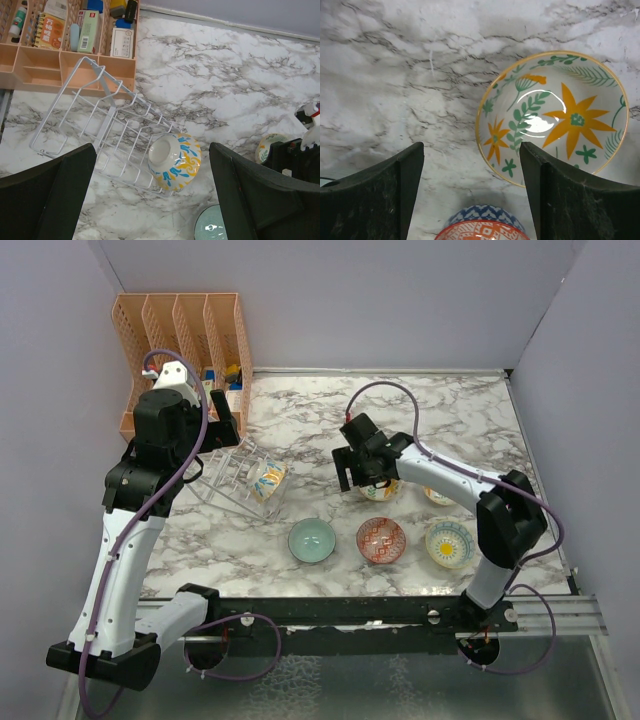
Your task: Load the bowls into the dish rack
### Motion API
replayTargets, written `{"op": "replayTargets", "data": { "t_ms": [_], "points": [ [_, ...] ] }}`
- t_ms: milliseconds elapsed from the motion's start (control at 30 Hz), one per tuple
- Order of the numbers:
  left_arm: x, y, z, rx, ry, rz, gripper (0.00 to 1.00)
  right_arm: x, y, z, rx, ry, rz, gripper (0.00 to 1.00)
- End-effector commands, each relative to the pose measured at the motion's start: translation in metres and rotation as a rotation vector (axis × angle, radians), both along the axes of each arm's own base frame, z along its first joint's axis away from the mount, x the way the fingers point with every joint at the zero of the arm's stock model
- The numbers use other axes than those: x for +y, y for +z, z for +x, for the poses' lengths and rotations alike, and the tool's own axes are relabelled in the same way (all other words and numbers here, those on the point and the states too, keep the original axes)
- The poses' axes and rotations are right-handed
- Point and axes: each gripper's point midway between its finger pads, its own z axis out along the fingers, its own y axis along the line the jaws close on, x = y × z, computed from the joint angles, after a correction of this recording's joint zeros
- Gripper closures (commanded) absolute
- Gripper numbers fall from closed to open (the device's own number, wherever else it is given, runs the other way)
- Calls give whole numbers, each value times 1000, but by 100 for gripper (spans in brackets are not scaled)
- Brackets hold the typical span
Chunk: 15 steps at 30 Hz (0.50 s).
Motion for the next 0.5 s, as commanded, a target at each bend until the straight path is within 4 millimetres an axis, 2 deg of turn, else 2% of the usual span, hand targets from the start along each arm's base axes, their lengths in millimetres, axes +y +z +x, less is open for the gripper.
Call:
{"op": "replayTargets", "data": {
  "t_ms": [0,167,467],
  "points": [
    [2,9,0,-34,5,6,1,-19,-13,0,3,41,-129,24],
    [2,10,-4,-35,5,4,1,-18,-23,5,-1,55,-147,29],
    [6,10,-8,-36,20,11,1,-23,-51,-1,35,50,-181,38]
  ]
}}
